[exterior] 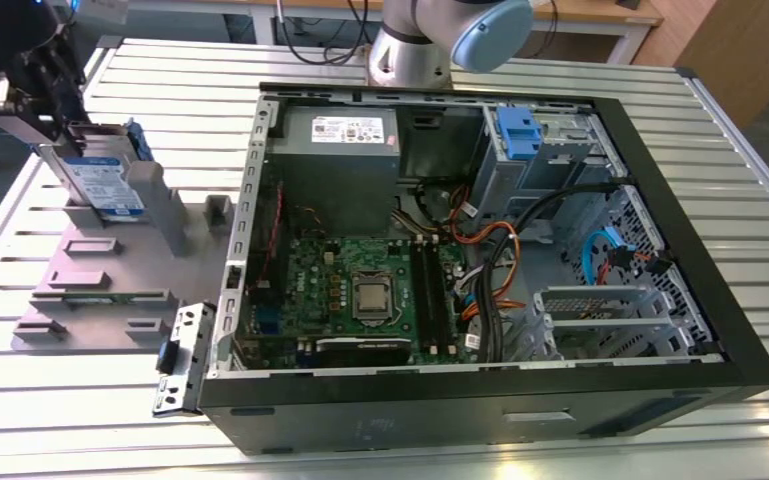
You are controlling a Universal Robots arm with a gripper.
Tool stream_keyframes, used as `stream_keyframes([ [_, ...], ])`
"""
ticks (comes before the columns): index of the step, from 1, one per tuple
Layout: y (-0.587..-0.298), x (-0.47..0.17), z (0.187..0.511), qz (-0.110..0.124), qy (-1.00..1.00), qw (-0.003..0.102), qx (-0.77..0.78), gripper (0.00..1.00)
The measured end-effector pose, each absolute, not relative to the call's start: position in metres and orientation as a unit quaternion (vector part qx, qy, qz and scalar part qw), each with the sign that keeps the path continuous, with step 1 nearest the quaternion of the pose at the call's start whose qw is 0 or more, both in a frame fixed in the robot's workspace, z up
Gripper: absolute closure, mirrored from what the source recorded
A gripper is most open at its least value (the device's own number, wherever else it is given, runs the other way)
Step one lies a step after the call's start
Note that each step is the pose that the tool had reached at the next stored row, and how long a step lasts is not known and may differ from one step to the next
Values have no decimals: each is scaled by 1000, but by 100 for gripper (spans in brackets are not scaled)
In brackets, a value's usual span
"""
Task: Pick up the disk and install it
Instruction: 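Pick up the disk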
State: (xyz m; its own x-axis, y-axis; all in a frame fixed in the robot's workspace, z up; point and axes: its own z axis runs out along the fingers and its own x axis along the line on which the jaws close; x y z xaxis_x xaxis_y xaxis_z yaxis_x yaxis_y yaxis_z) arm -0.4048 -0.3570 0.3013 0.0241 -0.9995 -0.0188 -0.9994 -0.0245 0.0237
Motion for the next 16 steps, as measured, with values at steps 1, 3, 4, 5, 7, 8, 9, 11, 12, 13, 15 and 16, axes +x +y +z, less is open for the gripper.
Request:
stream_keyframes([
  [1, -357, -405, 301, -15, -698, 2, 716, 53],
  [3, -357, -405, 301, -15, -698, 2, 716, 53],
  [4, -357, -405, 301, -15, -698, 2, 716, 53],
  [5, -357, -405, 300, -15, -698, 2, 716, 53],
  [7, -357, -405, 300, -15, -698, 2, 716, 53],
  [8, -357, -405, 300, -15, -698, 2, 716, 53],
  [9, -357, -405, 300, -15, -698, 2, 716, 53],
  [11, -357, -405, 299, -15, -698, 2, 716, 53],
  [12, -357, -405, 299, -15, -698, 2, 716, 53],
  [13, -357, -405, 299, -15, -698, 2, 716, 53],
  [15, -357, -405, 299, -15, -698, 2, 716, 53],
  [16, -357, -405, 298, -15, -698, 2, 716, 53],
])
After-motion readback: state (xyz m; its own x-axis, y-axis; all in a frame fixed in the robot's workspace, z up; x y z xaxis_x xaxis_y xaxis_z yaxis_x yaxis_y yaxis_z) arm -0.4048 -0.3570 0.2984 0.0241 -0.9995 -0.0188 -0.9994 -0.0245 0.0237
